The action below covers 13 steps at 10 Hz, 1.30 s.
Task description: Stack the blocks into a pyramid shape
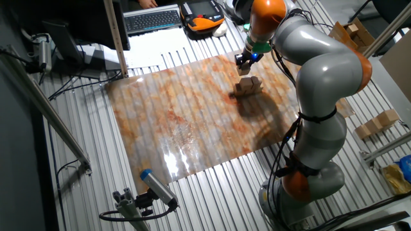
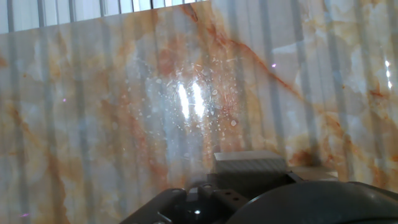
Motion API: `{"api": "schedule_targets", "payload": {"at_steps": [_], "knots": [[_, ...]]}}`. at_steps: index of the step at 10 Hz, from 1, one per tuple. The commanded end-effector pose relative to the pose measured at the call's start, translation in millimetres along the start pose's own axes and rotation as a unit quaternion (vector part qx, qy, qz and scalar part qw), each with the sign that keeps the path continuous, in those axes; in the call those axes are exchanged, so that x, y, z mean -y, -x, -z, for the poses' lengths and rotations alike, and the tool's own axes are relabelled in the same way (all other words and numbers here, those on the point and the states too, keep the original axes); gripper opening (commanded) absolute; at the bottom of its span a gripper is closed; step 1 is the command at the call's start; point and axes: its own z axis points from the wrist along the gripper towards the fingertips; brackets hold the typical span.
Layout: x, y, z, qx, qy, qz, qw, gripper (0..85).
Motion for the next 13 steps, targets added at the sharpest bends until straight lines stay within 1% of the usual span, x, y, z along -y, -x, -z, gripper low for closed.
{"api": "schedule_targets", "payload": {"at_steps": [1, 2, 3, 4, 5, 6, 7, 8, 10, 13], "knots": [[0.0, 0.0, 0.1, 0.0, -0.004, -0.003, 1.0, 0.0], [0.0, 0.0, 0.1, 0.004, -0.007, -0.005, 1.0, 0.0], [0.0, 0.0, 0.1, 0.019, -0.013, -0.008, 0.9997, 0.0], [0.0, 0.0, 0.1, 0.022, -0.004, -0.004, 0.9997, 0.0], [0.0, 0.0, 0.1, 0.018, 0.001, -0.001, 0.9998, 0.0], [0.0, 0.0, 0.1, 0.013, -0.004, -0.001, 0.9999, 0.0], [0.0, 0.0, 0.1, 0.009, -0.003, 0.001, 1.0, 0.0], [0.6, -0.2, -0.3, 0.008, 0.001, 0.005, 1.0, 0.0], [2.5, -2.9, 1.4, 0.008, 0.001, 0.009, 0.9999, 0.0], [5.1, -12.8, -2.0, 0.013, 0.004, 0.01, 0.9999, 0.0]]}}
